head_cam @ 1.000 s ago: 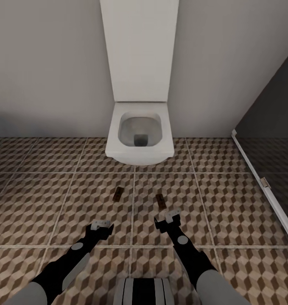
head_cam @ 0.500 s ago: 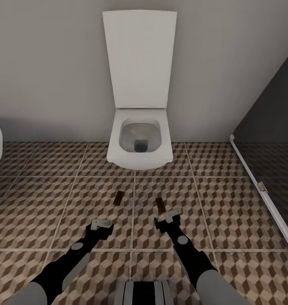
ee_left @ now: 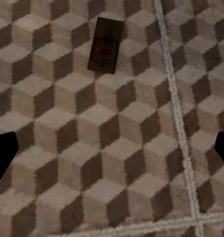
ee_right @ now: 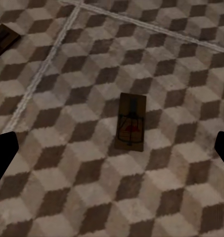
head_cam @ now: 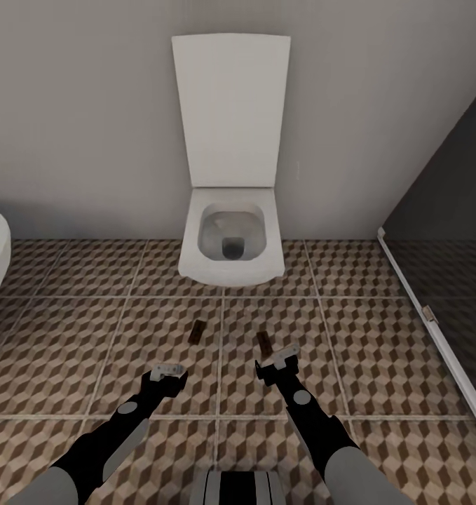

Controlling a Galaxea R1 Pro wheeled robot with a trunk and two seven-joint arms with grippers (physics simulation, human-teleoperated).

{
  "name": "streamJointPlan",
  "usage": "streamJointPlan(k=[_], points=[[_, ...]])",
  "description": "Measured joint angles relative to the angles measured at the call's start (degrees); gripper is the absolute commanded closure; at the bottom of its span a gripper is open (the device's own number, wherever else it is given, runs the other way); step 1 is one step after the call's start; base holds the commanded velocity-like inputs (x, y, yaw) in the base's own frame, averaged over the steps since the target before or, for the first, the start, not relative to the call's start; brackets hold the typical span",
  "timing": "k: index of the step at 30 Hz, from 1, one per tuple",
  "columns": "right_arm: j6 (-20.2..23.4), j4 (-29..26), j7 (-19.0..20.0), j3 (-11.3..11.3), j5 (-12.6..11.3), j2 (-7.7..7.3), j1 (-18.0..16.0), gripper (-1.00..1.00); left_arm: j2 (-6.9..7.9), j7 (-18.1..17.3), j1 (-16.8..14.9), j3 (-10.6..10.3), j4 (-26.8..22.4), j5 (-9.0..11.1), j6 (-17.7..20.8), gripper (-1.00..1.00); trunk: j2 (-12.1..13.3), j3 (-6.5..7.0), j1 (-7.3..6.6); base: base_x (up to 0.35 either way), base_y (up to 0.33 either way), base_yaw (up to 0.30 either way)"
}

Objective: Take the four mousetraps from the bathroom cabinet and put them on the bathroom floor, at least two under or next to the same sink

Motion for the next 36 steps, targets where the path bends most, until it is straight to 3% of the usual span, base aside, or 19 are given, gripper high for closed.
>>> streamJointPlan(k=[36], points=[[0.0, 0.0, 0.0, 0.07, 0.01, 0.0, 0.0, -1.0, 0.0, 0.0, 0.0, 0.0, 0.02, 0.05, 0.02, -1.0, 14.44, 6.46, -7.91, 0.0, 0.0, 0.0]])
